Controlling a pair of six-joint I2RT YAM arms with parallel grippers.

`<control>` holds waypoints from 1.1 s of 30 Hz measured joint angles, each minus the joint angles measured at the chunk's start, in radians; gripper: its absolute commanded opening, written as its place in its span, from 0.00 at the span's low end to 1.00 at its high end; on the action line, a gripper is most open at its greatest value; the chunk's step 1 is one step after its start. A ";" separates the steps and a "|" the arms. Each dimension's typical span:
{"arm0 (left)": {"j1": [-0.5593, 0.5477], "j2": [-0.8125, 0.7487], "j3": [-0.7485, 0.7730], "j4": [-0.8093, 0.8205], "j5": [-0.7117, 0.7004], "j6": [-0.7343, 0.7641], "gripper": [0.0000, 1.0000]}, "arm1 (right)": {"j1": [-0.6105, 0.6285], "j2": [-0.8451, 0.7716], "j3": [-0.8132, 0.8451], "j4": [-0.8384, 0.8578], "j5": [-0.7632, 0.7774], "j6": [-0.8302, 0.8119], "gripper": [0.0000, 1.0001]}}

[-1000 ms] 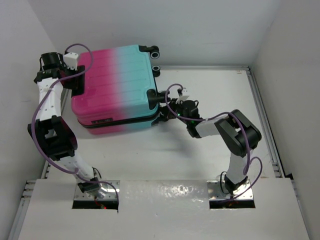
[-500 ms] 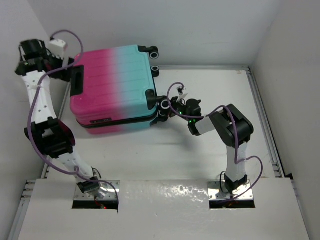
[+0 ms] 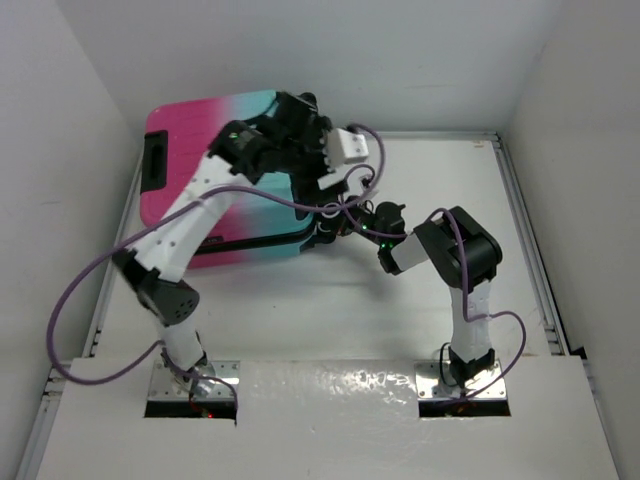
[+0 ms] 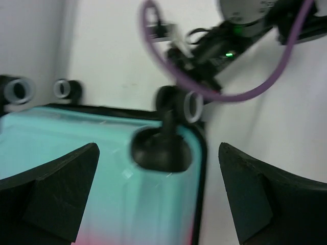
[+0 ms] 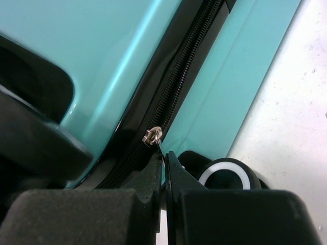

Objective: Pack the luggage

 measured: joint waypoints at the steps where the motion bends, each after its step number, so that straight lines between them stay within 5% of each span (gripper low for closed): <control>1: -0.029 0.037 0.014 -0.027 0.001 -0.016 1.00 | 0.000 0.002 0.000 0.005 0.000 0.006 0.00; 8: -0.124 0.200 0.024 -0.059 -0.042 -0.086 1.00 | -0.001 0.006 -0.001 0.013 0.000 0.023 0.00; 23: -0.116 0.179 -0.221 0.088 -0.205 -0.104 1.00 | -0.002 0.013 -0.001 0.024 0.000 0.043 0.00; 33: -0.083 0.186 -0.201 0.124 -0.198 -0.103 0.94 | -0.002 0.014 -0.003 0.025 0.002 0.049 0.00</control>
